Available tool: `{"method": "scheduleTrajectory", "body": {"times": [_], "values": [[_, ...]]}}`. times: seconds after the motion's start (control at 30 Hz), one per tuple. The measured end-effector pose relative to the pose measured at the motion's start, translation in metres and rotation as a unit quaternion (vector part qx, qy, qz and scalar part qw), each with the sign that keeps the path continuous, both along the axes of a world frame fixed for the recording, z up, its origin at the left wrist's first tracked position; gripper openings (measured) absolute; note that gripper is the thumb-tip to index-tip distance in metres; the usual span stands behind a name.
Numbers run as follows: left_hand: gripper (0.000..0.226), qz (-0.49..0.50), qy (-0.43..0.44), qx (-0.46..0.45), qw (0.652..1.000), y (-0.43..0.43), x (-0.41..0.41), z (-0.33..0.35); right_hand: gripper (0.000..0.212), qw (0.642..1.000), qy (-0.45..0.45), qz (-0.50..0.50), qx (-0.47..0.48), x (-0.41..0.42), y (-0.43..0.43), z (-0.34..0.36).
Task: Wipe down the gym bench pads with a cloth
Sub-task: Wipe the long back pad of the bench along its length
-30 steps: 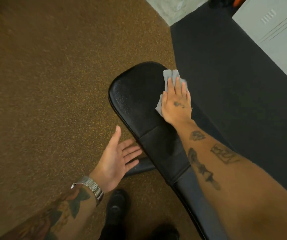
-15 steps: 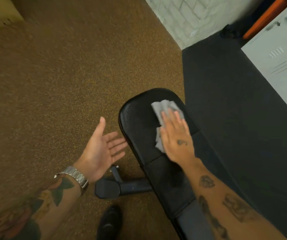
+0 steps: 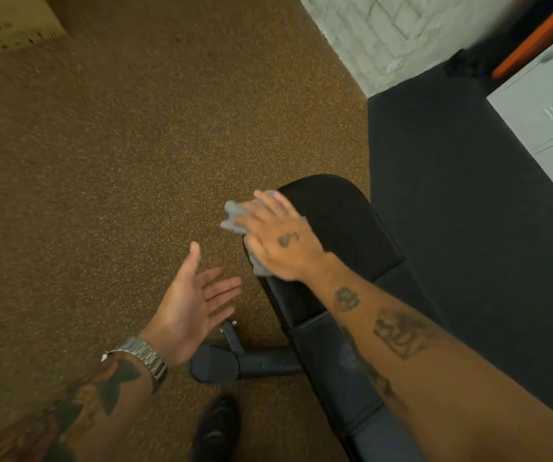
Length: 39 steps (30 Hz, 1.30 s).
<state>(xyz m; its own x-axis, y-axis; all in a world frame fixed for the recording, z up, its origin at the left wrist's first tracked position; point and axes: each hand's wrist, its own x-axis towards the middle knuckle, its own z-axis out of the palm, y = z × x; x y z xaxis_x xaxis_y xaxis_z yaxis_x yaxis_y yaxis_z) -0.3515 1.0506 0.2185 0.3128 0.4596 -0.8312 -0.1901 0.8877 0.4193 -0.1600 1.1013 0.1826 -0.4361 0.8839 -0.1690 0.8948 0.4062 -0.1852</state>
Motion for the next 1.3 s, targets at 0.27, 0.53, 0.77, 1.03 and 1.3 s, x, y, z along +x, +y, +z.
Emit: {"method": "scheduleTrajectory", "body": {"times": [0.27,0.53,0.77,1.03,1.3], "values": [[0.090,-0.023,0.028,0.008,0.999,-0.007,-0.013,-0.004,0.037,0.983,0.057,0.165,-0.055,0.029,-0.107,0.007],[0.085,-0.034,0.019,0.000,0.999,-0.018,0.005,0.000,0.048,0.987,0.010,0.160,-0.010,0.017,-0.056,0.007],[0.086,-0.016,0.029,0.026,0.999,-0.013,0.019,0.007,0.056,0.993,0.039,-0.107,-0.024,0.030,0.016,0.002],[0.089,-0.040,-0.006,0.017,0.999,-0.019,0.035,0.011,0.051,0.914,0.120,-0.371,-0.108,0.113,0.015,0.017],[0.088,-0.042,-0.010,-0.004,0.999,-0.031,0.034,0.007,0.047,0.877,0.132,-0.455,-0.080,0.149,-0.092,0.017]]}}
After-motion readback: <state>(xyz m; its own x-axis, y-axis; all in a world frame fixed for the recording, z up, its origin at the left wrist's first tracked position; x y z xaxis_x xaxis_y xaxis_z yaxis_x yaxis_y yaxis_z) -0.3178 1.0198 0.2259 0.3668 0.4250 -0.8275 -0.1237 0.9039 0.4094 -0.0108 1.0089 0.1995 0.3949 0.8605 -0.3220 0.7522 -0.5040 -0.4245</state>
